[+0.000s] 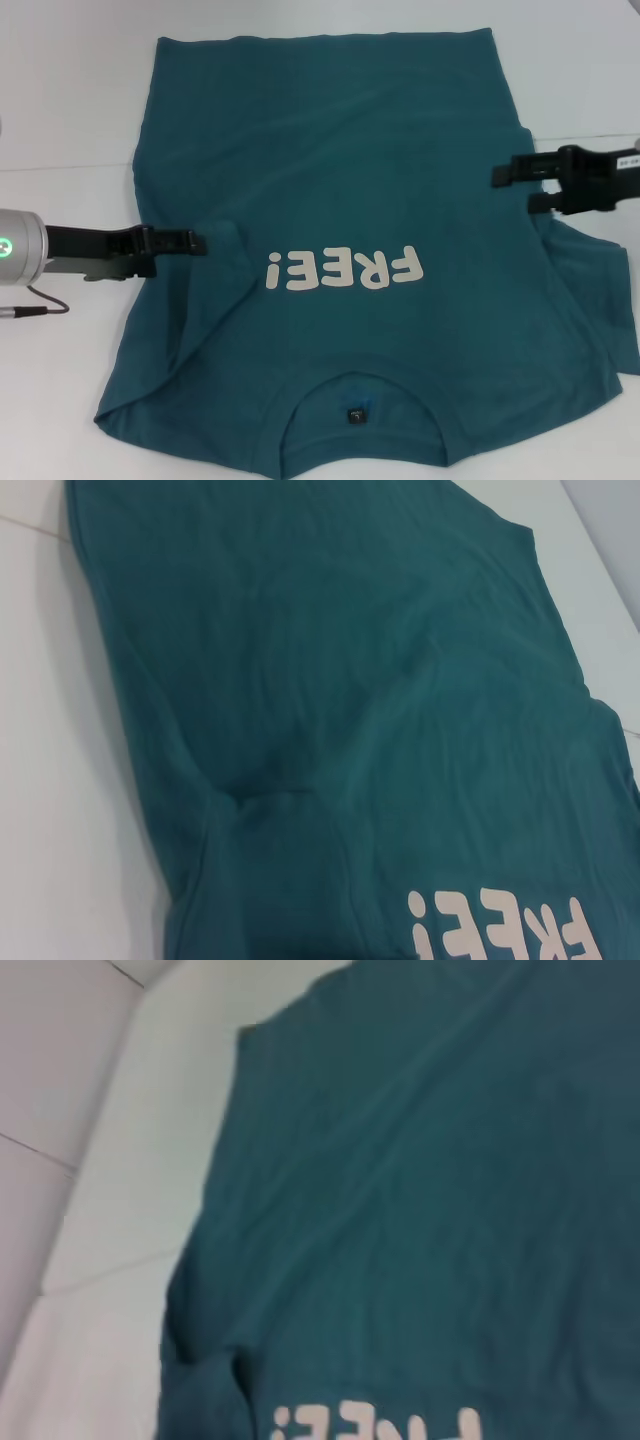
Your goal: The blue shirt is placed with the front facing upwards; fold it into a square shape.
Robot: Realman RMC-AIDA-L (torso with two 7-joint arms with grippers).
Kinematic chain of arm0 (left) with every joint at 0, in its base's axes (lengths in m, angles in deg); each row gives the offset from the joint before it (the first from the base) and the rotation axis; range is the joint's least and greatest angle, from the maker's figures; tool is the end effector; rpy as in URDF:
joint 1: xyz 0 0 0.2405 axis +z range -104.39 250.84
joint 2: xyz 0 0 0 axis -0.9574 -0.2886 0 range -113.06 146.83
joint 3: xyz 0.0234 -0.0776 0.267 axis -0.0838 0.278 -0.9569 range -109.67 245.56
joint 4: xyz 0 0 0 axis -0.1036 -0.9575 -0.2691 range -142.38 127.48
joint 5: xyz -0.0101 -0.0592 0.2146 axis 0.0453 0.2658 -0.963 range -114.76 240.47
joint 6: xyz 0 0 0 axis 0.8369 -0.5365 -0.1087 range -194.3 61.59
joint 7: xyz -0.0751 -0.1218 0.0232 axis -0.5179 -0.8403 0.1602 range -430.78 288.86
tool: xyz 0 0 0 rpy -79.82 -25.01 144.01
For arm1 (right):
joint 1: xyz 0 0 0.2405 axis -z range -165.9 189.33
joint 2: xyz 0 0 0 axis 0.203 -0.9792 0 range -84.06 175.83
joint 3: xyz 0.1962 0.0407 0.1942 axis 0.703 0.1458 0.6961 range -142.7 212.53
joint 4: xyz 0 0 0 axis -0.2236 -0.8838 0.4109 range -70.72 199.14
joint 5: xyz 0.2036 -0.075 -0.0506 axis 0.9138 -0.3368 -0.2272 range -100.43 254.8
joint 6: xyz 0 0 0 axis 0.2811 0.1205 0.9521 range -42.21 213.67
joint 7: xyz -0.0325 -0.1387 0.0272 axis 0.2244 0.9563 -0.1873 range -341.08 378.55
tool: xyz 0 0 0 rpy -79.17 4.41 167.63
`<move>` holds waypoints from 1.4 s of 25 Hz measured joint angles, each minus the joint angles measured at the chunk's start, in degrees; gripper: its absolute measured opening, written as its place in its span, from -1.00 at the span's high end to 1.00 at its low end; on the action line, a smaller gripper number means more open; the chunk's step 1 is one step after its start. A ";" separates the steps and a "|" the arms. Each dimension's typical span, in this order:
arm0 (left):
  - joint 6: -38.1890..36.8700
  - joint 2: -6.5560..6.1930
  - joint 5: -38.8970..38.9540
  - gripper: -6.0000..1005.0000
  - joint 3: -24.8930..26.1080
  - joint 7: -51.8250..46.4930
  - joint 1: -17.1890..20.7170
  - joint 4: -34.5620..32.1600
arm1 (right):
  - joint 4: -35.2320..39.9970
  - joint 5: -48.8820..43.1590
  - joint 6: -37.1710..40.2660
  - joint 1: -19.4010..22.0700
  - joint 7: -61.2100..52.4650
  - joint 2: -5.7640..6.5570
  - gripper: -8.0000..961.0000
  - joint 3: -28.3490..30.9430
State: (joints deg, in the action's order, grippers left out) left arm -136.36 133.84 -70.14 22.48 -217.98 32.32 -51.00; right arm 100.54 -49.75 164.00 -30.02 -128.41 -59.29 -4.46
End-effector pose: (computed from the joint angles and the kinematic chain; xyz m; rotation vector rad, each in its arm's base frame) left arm -0.2668 0.4371 0.0075 -2.1314 -1.7092 -0.3700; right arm 0.2892 0.4444 0.0917 -2.0652 1.8105 0.5004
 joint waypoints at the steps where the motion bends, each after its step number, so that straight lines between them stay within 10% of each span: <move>1: 0.03 0.03 0.00 -0.89 -0.09 0.01 -0.03 0.03 | -0.05 -1.00 0.70 -0.68 -0.68 0.84 -0.87 -0.32; 11: 2.15 0.21 0.07 -0.89 -0.32 1.04 -0.22 1.57 | -0.06 -4.74 8.15 -4.22 -2.80 4.79 -0.86 -0.78; 27: 5.29 2.67 -0.21 -0.88 -1.15 3.33 -0.91 5.88 | -0.04 -4.73 8.18 -4.44 -3.09 5.03 -0.86 -0.67; 35: -9.16 2.09 7.65 -0.88 0.13 7.45 0.28 5.40 | -0.04 -4.72 8.07 -4.30 -2.58 4.99 -0.87 -0.69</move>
State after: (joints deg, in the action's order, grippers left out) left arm -145.52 135.93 -62.49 22.61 -210.52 32.60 -45.59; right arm 100.51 -54.47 172.07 -34.32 -130.99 -54.30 -5.15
